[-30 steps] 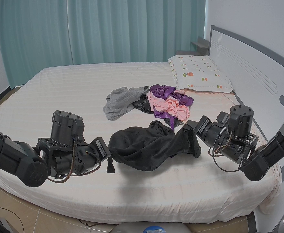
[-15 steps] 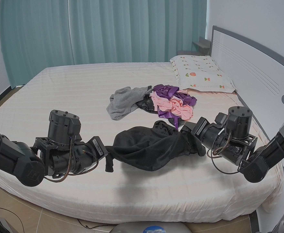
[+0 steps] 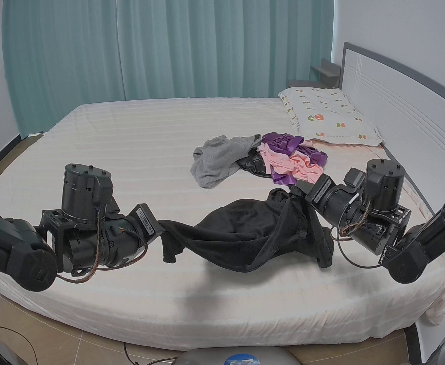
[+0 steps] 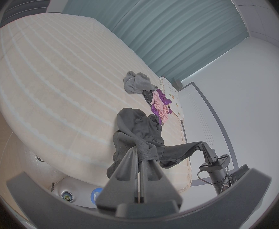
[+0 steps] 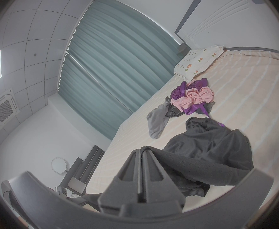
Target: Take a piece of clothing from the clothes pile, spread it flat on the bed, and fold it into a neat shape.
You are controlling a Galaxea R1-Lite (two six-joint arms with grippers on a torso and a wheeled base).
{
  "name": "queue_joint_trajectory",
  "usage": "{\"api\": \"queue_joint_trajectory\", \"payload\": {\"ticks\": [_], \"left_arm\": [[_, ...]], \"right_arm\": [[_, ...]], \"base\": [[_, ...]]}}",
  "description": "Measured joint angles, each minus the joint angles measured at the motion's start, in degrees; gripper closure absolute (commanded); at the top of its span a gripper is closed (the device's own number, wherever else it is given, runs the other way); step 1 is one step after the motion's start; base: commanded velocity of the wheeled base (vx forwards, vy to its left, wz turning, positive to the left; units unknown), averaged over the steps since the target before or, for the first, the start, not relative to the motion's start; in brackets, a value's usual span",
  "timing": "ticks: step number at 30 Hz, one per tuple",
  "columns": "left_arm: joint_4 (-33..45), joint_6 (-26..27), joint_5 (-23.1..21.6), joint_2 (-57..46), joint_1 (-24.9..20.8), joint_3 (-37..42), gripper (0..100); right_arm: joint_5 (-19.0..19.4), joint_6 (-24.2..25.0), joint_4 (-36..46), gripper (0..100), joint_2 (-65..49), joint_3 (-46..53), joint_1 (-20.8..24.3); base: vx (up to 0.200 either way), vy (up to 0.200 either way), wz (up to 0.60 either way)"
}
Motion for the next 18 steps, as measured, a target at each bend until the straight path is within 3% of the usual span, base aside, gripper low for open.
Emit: {"api": "queue_joint_trajectory", "payload": {"ticks": [18], "left_arm": [[-0.4,0.0,0.0,-0.9,0.0,0.0,100]], "right_arm": [[0.0,-0.9,-0.6,100,-0.5,0.1,-1.1]], "base": [[0.0,0.2,0.0]]}}
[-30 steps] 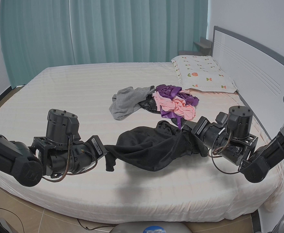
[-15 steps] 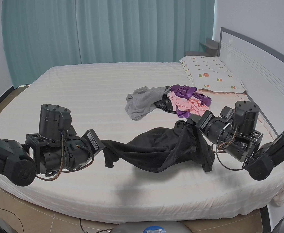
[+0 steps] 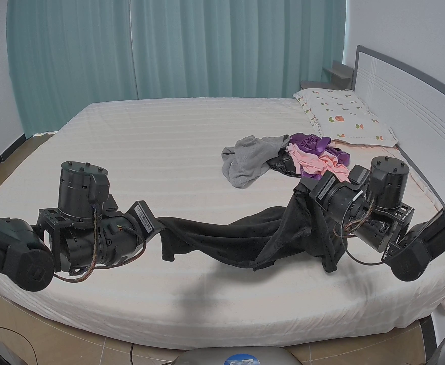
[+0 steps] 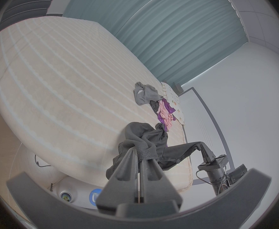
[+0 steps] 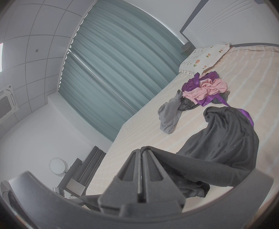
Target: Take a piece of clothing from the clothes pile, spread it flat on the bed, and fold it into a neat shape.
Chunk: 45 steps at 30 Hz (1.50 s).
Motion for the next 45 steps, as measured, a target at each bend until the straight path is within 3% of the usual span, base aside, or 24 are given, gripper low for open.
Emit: {"api": "queue_joint_trajectory", "payload": {"ticks": [41,45], "left_arm": [[0.7,0.3,0.1,-1.2,-0.1,0.8,100],[0.7,0.6,0.2,-1.8,-0.3,2.3,100]], "right_arm": [[0.0,-0.5,-2.8,100,-1.7,2.3,2.3],[0.0,-0.8,-2.2,100,-2.7,2.8,2.3]], "base": [[0.0,0.2,0.0],[0.0,0.0,0.0]]}}
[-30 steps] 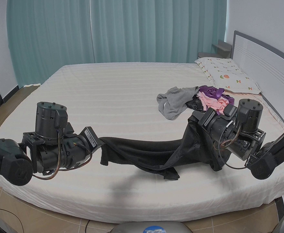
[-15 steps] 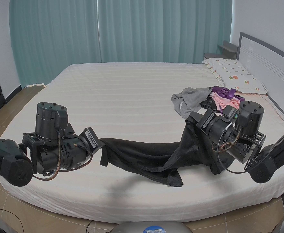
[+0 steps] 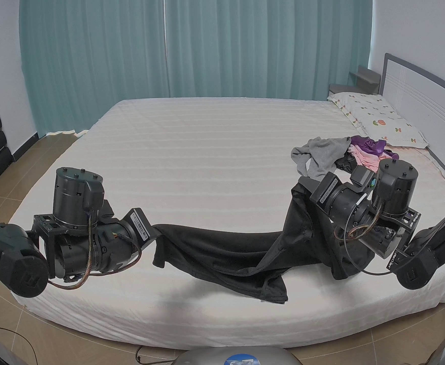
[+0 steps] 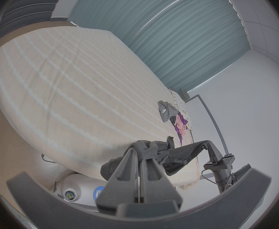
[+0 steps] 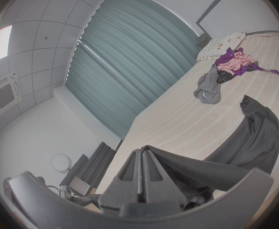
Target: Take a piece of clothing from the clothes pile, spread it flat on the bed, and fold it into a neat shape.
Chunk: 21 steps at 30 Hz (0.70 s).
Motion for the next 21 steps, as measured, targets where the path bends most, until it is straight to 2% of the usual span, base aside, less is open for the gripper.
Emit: {"api": "queue_joint_trajectory", "payload": {"ticks": [14,21], "left_arm": [[2.4,0.0,0.0,-2.3,-0.1,0.8,100],[7.4,-0.2,0.1,-6.1,-0.6,0.9,100]], "right_arm": [[-2.3,-1.1,0.1,100,-5.0,7.0,-0.9],[-2.3,-1.2,0.3,100,-11.0,11.5,-0.7]], "base": [[0.0,0.0,0.0],[-0.2,0.0,0.0]]}}
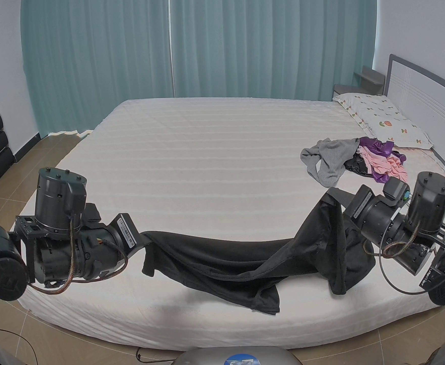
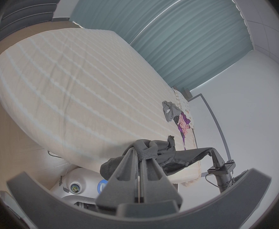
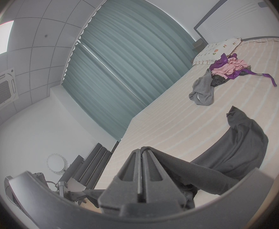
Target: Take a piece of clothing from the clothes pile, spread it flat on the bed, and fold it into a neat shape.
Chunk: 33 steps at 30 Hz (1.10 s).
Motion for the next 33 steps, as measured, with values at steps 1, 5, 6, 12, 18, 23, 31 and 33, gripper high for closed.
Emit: {"api": "queue_joint_trajectory", "payload": {"ticks": [1,5,6,12,18,23,31,33], "left_arm": [[0.6,0.0,0.0,-0.7,-0.1,0.0,100],[2.5,0.0,0.3,-3.9,-0.2,0.0,100],[2.9,0.1,0.4,-4.7,-0.3,0.0,100],[7.2,0.3,0.6,-10.2,-0.3,-0.7,100],[11.6,1.8,1.7,-17.4,0.1,-3.4,100],[12.9,4.5,2.9,-21.6,1.3,-6.3,100],[13.3,6.1,3.4,-20.5,5.4,-14.5,100],[13.2,6.0,3.3,-18.6,6.1,-16.6,100]], "right_arm": [[0.0,0.0,0.1,100,-0.9,0.6,0.0],[-0.1,-0.1,2.1,100,-5.5,2.3,-0.1],[-0.1,-0.2,3.0,100,-6.8,2.4,-0.2],[-0.1,-1.1,13.1,100,-15.8,0.8,-0.7],[-0.1,-2.7,24.8,100,-25.6,-6.4,-1.0],[0.2,-4.6,31.7,100,-31.4,-15.2,-1.5],[0.8,-6.7,39.4,100,-32.2,-29.7,-3.7],[0.8,-7.2,39.8,100,-30.3,-31.4,-4.4]], "base": [[-0.2,0.0,0.0],[-0.05,0.0,0.0],[0.0,0.0,0.0],[0.0,0.0,0.0],[0.0,0.0,0.0],[0.0,0.0,0.0],[0.0,0.0,0.0],[0.1,0.0,0.0]]}}
